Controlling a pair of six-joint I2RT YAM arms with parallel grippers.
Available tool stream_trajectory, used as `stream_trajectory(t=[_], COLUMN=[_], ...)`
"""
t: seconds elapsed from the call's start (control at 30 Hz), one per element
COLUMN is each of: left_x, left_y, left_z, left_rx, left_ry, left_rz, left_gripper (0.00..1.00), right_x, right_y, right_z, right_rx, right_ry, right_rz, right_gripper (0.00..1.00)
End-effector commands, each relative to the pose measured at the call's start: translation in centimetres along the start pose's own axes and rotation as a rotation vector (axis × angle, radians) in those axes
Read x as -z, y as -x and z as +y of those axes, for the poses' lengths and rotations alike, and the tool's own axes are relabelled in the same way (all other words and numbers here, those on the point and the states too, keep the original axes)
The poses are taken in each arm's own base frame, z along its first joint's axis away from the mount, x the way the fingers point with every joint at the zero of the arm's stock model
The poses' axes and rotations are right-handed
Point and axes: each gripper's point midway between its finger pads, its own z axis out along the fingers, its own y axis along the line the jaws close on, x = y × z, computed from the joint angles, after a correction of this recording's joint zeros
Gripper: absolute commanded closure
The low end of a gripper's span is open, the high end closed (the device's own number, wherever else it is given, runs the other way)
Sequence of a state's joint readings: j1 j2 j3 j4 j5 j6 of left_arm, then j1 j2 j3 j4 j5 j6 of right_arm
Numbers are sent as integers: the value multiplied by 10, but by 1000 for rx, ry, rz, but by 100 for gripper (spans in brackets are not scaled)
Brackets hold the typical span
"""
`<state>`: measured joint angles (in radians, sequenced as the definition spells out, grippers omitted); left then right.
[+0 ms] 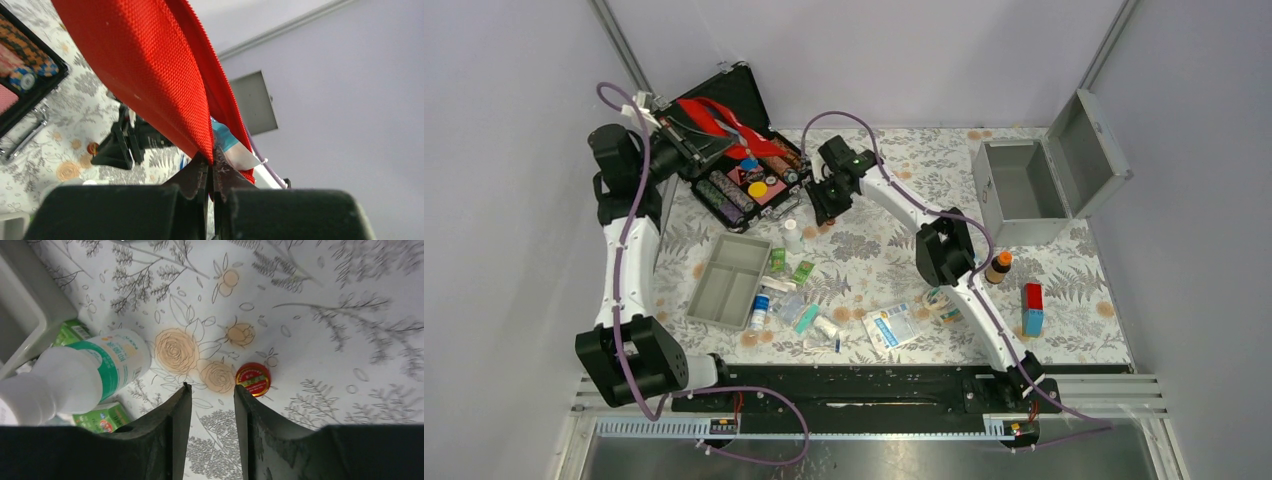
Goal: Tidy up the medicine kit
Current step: Move the medical item to the center of the board.
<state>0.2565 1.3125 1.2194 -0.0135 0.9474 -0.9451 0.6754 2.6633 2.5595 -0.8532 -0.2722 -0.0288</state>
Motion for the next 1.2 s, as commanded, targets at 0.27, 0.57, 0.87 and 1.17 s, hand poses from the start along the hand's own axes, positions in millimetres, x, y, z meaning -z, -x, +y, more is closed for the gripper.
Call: stream_trajectory(t=[0.27,0.57,0.87,1.17], left_x=[24,27,29,28], left_y=[41,30,25,22], left_z=[-62,-50,-43,-40], left_rx=[-117,-88,-96,-77], left_ry=[-47,-14,4,-3], left_rz=[-77,-81,-87,-81], left_gripper=[100,100,100,100], right_x=[38,14,-2,-12], right_y=[52,58,52,30], right_z=[9,-15,-26,-8], right_rx=[-241,-451,-611,-698], right_ry=[166,258,313,431], right_rz=[-208,-293,-272,-181], right_gripper=[43,45,43,44])
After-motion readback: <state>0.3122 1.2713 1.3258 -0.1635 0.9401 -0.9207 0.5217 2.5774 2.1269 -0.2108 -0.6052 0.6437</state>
